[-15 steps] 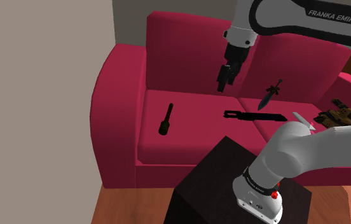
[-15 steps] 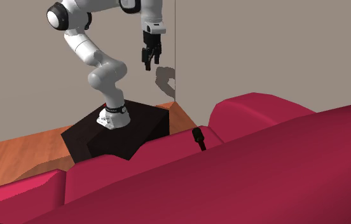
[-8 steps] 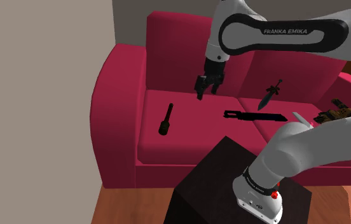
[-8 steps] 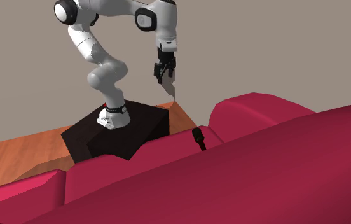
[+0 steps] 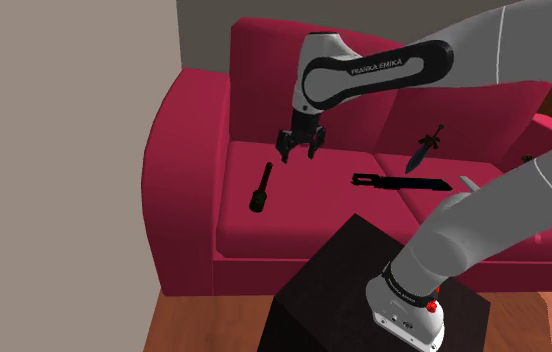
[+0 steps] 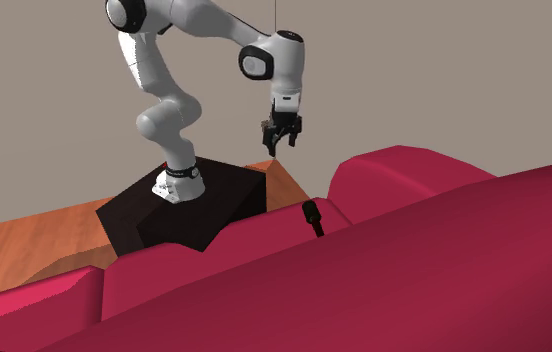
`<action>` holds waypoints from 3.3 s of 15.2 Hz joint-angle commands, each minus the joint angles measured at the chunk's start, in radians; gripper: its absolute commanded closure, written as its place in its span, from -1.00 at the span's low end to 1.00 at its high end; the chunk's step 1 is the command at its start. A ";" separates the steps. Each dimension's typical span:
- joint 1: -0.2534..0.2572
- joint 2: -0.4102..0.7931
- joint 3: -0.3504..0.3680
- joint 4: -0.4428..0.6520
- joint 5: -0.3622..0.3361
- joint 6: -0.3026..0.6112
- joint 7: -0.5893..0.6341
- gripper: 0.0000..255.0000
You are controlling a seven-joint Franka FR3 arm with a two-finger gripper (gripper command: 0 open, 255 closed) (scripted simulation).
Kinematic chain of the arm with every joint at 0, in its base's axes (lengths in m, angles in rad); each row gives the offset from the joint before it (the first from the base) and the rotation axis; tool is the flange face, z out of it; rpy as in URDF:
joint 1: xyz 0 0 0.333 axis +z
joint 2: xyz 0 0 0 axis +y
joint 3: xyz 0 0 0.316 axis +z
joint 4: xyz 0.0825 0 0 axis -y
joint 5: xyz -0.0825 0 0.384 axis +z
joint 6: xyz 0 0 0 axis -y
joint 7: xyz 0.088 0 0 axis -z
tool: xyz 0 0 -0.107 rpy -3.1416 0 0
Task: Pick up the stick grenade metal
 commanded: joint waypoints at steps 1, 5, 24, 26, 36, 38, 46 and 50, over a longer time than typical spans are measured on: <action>-0.013 0.072 0.009 0.006 -0.004 0.069 0.056 -1.00; -0.036 0.225 0.018 0.059 -0.023 0.170 0.167 -1.00; -0.056 0.837 -0.069 0.423 -0.085 0.429 0.539 -1.00; -0.056 0.858 -0.071 0.424 -0.087 0.448 0.540 -1.00; -0.055 0.884 -0.072 0.425 -0.089 0.473 0.540 1.00; -0.055 0.883 -0.072 0.425 -0.089 0.473 0.540 1.00; -0.057 0.822 -0.069 0.423 -0.084 0.415 0.538 1.00; -0.059 0.783 -0.067 0.424 -0.081 0.374 0.536 1.00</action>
